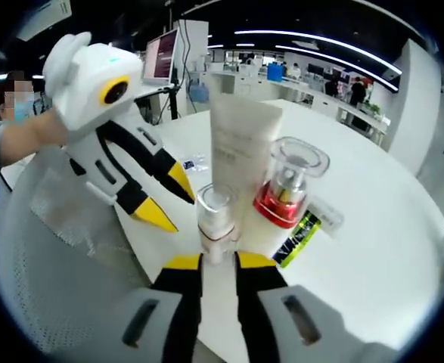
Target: Arrange the skincare products in the storage area until every visible bottle or jar stands upright without overlapping.
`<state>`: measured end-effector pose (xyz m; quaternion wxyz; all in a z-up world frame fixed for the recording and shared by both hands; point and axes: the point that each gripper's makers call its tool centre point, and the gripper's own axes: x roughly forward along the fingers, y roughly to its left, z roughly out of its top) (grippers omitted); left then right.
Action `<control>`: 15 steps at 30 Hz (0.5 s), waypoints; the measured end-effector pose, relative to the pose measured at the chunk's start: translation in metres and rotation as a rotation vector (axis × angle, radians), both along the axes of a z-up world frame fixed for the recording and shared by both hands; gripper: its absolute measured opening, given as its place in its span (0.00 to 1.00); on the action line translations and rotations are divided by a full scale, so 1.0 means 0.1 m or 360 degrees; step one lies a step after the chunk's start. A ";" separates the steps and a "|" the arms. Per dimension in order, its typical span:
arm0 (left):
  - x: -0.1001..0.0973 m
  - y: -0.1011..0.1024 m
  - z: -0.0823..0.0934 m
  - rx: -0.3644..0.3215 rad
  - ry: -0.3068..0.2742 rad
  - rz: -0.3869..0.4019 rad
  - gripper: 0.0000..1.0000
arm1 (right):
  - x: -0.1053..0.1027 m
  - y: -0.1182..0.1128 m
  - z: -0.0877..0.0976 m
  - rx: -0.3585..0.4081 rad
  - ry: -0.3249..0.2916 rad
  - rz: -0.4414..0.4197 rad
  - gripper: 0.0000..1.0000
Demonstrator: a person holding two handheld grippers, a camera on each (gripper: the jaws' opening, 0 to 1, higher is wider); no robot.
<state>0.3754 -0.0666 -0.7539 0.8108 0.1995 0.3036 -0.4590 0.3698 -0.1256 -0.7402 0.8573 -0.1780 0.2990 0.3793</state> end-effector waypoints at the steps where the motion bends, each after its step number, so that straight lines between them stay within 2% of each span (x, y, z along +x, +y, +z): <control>1: -0.01 0.01 0.03 -0.0008 -0.0008 0.0008 0.22 | 0.00 -0.01 0.01 0.0000 -0.0004 -0.0003 0.18; 6: -0.03 0.07 0.11 -0.0036 -0.0016 0.0039 0.26 | -0.02 -0.04 0.09 0.0003 -0.0029 -0.0023 0.24; 10: -0.04 0.12 0.15 -0.0005 -0.0057 0.0030 0.33 | -0.03 -0.07 0.13 0.0005 -0.0036 -0.0043 0.28; 15: -0.03 0.18 0.25 -0.0044 -0.0069 0.0069 0.37 | -0.01 -0.14 0.21 -0.0001 -0.0070 -0.0088 0.38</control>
